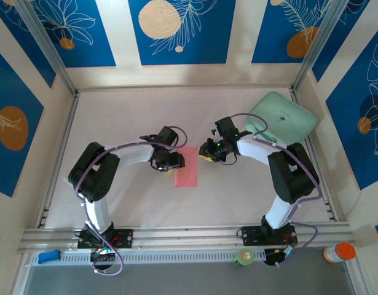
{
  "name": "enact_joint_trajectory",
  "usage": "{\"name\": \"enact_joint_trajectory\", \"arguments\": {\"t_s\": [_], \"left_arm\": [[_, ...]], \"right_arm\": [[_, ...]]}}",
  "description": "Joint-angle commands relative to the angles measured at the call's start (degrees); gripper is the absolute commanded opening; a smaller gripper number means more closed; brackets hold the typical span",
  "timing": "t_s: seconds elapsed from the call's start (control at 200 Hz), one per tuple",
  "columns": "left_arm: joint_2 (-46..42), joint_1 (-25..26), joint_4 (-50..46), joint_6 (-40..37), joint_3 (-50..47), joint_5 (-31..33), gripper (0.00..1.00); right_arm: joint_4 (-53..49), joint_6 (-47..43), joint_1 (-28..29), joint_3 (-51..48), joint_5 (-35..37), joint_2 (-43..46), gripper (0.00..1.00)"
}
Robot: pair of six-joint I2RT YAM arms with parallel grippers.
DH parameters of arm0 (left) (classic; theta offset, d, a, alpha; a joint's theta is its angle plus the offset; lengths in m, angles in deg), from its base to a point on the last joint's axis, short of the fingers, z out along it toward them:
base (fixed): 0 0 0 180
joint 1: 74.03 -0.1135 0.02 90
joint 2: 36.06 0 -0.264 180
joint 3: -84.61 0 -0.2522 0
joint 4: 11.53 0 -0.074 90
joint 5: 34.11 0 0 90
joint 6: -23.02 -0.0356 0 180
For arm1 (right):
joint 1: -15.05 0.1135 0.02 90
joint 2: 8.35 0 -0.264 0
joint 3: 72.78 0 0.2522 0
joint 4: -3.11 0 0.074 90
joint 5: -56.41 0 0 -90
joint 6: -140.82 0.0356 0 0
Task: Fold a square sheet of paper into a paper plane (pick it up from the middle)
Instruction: First fold the square sheet of paper in half at the center of the table, then hold the square sheet of paper at the center of the table.
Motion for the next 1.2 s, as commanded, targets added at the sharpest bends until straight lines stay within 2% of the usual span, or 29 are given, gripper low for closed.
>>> {"name": "enact_joint_trajectory", "arguments": {"t_s": [0.0, 0.64, 1.191], "left_arm": [[6.6, 1.9, -1.8, -1.4, -2.4, 0.7, 0.56], [9.2, 2.6, -3.1, 1.6, -2.1, 1.9, 0.59], [10.3, 3.0, -3.4, -0.6, -2.0, 1.8, 0.59]], "right_arm": [[-0.5, 0.5, 0.0, -0.1, 0.1, -0.2, 0.27], [-1.3, -0.8, 2.3, 2.0, -1.2, -3.2, 0.25], [-0.6, -1.3, 3.6, 4.5, -5.2, -7.5, 0.18]]}}
